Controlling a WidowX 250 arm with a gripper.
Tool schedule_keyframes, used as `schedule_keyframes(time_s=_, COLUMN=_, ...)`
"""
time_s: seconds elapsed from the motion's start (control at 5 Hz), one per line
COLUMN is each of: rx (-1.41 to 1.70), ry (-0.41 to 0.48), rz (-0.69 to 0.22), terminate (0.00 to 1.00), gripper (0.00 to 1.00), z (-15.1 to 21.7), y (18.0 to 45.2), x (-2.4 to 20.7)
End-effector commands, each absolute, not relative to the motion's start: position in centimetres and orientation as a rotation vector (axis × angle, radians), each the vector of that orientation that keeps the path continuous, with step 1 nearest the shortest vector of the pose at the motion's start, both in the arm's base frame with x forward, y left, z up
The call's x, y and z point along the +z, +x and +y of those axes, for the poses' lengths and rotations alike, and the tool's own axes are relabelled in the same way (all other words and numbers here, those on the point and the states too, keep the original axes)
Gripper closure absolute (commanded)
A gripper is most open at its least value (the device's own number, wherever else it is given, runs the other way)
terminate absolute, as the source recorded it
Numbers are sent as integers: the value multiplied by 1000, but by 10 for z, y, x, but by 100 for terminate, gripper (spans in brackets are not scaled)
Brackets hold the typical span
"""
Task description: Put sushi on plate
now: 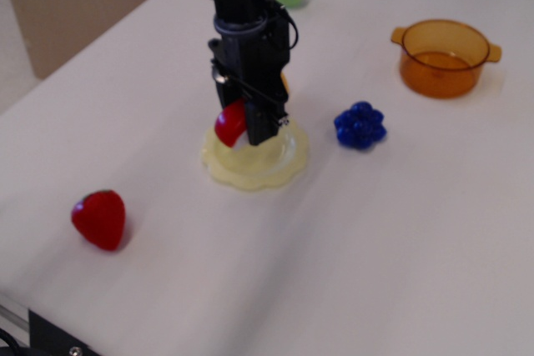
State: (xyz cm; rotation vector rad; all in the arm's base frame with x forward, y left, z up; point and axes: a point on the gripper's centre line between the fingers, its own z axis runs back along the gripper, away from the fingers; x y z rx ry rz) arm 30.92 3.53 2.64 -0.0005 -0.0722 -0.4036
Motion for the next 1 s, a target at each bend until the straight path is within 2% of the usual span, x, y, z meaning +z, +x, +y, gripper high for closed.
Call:
schedule_keyframes(time_s=0.0, rx=-349, ry=14, rz=-121, terminate=0, gripper=0, z=35, y=289, x=49)
schedule_keyframes(time_s=0.2, rx=-321, ry=47, rz=-133, terminate=0, gripper=0, z=34, y=280, x=68)
schedule_keyframes(time_s=0.4, rx=-287, ry=86, rz=-177, terminate=0, gripper=0, z=32, y=265, x=104)
schedule_keyframes(time_s=0.6, rx=-287, ry=86, rz=-177, terminate=0, gripper=0, z=32, y=265, x=104)
schedule_keyframes(time_s=0.8, rx=-287, ry=86, rz=-177, terminate=100, gripper=0, z=32, y=265, x=104)
